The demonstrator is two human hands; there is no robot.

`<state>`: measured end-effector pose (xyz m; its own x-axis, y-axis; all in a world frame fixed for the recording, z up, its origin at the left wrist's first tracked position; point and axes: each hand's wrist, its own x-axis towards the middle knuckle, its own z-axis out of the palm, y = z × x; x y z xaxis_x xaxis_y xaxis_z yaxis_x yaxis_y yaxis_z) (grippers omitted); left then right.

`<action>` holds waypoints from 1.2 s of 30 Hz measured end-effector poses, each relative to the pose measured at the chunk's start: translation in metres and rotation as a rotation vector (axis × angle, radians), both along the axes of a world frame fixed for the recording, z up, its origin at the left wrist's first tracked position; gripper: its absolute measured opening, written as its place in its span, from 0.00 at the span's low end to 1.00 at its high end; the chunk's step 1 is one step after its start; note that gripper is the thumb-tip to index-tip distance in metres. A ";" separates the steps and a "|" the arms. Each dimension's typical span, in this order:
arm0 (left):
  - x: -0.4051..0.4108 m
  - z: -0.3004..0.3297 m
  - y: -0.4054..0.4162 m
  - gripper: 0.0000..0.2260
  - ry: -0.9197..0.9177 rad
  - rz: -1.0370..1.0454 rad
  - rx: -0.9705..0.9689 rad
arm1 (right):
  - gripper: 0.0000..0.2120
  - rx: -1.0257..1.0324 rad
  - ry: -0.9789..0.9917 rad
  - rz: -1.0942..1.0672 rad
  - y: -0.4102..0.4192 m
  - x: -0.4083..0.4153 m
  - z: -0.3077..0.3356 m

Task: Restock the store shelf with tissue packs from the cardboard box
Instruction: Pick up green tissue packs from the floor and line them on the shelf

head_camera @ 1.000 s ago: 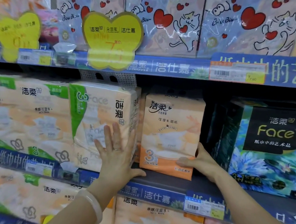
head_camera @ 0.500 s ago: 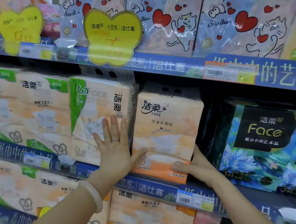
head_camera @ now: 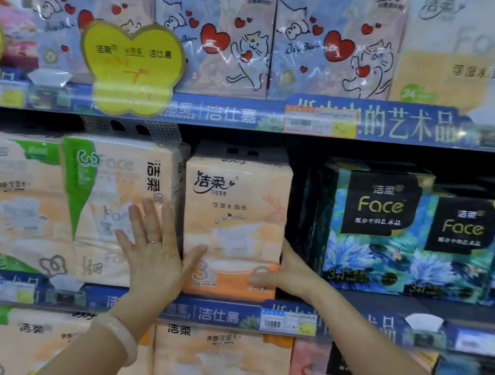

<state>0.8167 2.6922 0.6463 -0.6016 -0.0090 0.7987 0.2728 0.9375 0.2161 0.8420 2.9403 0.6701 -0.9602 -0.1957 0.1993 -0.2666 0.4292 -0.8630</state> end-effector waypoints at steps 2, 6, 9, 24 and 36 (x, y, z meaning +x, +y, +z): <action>0.004 0.000 0.000 0.40 0.010 -0.009 0.009 | 0.51 0.028 0.013 0.006 0.002 0.007 0.000; 0.024 0.010 0.022 0.41 0.009 -0.098 0.043 | 0.41 -0.085 0.130 -0.200 0.032 0.040 0.012; 0.049 0.022 0.065 0.41 0.060 -0.258 -0.069 | 0.20 -0.173 0.352 -0.490 0.076 0.060 0.013; 0.053 0.048 0.263 0.38 -0.820 -0.706 0.952 | 0.32 -0.104 0.213 -0.903 0.192 0.073 -0.004; 0.041 0.047 0.278 0.37 -0.857 -0.781 0.978 | 0.42 -0.342 0.075 -0.823 0.270 0.088 0.003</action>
<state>0.8579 2.9704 0.6937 -0.9719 0.2194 0.0849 0.0914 0.0198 0.9956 0.9303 3.2105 0.6727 -0.7524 0.6313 0.1880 -0.0487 0.2314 -0.9716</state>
